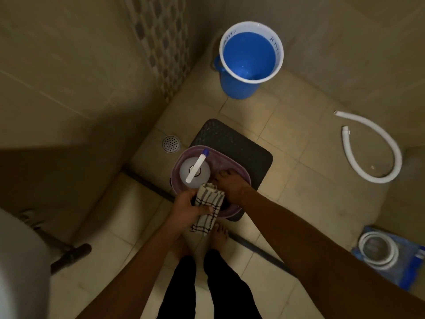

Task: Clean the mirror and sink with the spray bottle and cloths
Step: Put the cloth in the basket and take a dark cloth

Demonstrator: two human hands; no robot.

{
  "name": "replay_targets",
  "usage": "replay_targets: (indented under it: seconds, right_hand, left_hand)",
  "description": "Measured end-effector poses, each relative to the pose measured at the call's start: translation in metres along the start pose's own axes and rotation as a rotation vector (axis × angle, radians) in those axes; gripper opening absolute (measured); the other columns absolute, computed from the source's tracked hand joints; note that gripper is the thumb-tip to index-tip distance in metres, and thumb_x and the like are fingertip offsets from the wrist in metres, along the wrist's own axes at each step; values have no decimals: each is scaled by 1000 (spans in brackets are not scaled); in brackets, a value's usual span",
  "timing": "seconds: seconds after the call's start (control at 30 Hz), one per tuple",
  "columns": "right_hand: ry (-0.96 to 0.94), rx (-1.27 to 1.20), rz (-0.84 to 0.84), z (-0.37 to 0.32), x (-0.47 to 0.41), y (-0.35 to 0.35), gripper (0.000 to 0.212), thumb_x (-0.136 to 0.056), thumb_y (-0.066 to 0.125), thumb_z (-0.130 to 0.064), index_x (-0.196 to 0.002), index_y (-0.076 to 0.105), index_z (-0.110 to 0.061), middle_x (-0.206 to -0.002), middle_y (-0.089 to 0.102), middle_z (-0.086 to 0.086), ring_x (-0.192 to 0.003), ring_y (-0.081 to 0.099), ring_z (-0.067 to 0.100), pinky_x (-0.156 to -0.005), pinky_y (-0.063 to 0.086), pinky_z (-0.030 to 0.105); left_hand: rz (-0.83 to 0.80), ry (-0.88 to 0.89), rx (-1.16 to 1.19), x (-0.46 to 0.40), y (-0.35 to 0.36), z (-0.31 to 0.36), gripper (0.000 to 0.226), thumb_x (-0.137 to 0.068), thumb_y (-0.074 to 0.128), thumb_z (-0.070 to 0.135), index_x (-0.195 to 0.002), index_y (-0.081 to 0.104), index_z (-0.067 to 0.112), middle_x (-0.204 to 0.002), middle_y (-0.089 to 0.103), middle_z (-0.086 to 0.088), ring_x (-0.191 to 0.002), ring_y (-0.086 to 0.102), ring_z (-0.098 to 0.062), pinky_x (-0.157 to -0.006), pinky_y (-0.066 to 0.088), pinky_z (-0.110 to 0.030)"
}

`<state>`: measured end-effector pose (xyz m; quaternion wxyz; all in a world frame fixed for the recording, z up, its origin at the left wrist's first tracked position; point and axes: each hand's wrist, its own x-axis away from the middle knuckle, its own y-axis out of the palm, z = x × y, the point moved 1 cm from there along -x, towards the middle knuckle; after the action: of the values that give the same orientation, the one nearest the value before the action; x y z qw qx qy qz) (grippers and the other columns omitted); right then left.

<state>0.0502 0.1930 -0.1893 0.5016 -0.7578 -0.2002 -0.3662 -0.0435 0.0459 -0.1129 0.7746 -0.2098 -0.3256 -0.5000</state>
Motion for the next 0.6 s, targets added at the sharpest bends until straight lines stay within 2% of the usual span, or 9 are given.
replay_targets:
  seconds: [0.1, 0.2, 0.37, 0.5, 0.6]
  right_hand:
    - [-7, 25, 28, -4, -3, -4, 90, -87, 64, -47, -155, 14, -16, -161, 18, 15, -148, 20, 31, -122, 11, 48]
    - [37, -28, 26, -8, -4, -13, 86, -92, 59, -42, -156, 10, -14, -161, 17, 16, -148, 20, 32, -123, 12, 49]
    - [178, -253, 30, -8, 0, -19, 69, -90, 61, -42, -148, 31, -20, -144, 44, 11, -132, 44, 31, -113, 35, 47]
    - [242, -351, 51, -21, 35, -41, 57, -94, 60, -41, -142, 41, -17, -137, 51, 11, -127, 49, 30, -107, 38, 43]
    - [285, -419, 153, -22, 70, -53, 42, -98, 55, -35, -130, 52, -9, -131, 56, 13, -125, 51, 29, -106, 38, 39]
  left_hand:
    - [-6, 3, 6, -1, -3, -5, 35, -72, 76, -11, -99, 68, 11, -95, 73, -6, -88, 70, -21, -78, 59, -36]
    - [-3, 3, 10, 3, -8, -8, 36, -69, 79, -8, -97, 69, 13, -95, 74, -7, -88, 71, -23, -77, 59, -37]
    - [15, -3, 34, 18, -21, -10, 34, -71, 75, -12, -93, 69, 14, -84, 75, 1, -79, 72, -16, -70, 59, -30]
    - [28, 0, 39, 36, -29, -3, 34, -74, 72, -14, -89, 68, 15, -76, 75, 6, -72, 72, -8, -63, 58, -22]
    - [45, -6, 33, 49, -34, 5, 32, -76, 71, -13, -89, 68, 15, -75, 75, 6, -71, 71, -8, -61, 57, -22]
